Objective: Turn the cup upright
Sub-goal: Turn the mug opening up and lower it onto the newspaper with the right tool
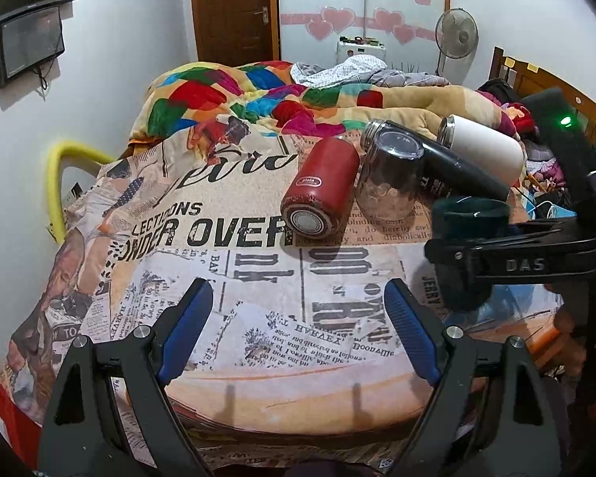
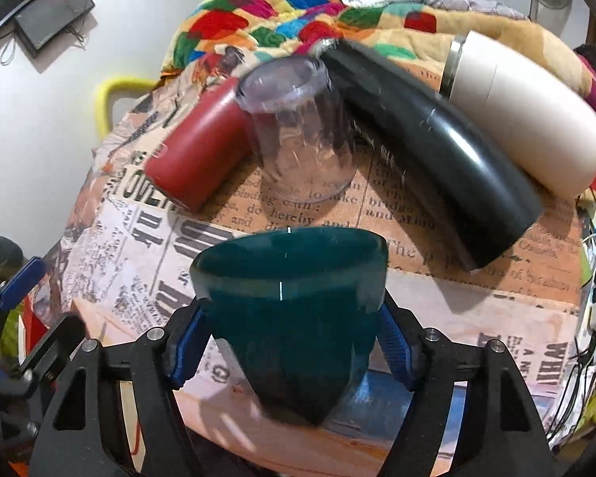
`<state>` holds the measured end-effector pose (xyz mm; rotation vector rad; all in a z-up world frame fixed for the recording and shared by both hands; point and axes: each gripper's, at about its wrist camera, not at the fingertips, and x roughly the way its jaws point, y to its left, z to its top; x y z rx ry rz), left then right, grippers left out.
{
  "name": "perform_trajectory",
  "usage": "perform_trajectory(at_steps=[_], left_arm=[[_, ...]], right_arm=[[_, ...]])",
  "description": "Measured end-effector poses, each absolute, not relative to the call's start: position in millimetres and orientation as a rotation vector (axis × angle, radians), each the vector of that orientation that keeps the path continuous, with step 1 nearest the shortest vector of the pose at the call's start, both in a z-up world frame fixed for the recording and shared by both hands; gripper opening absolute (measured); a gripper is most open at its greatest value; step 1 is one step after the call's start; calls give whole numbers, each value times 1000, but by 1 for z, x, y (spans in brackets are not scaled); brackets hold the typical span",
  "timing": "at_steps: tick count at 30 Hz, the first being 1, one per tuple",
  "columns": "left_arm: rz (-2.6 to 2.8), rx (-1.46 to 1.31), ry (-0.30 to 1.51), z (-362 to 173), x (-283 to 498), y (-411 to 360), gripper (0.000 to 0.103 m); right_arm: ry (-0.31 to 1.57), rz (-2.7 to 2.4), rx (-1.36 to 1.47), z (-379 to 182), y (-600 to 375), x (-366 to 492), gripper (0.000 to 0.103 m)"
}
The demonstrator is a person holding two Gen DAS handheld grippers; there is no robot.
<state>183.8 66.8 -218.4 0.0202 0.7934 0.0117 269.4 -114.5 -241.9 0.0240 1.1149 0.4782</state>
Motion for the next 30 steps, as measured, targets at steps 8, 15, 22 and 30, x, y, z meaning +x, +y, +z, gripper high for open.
perform_trajectory(at_steps=[8,15,22,30], left_arm=[[17,8,774,-211,187,67,88],[17,2,768,-209,188,69,88],[26,-13,780,-214,190,76,88],[31,-17,786,-216,190,78,88]], right_arm=[[992,492,-16,-201,-114,263,71],[965,503,-54,-201,-100,272,71],[1005,507,-79,-220,-90,274,71],[1022,506,-131,-235,-85,262,71]])
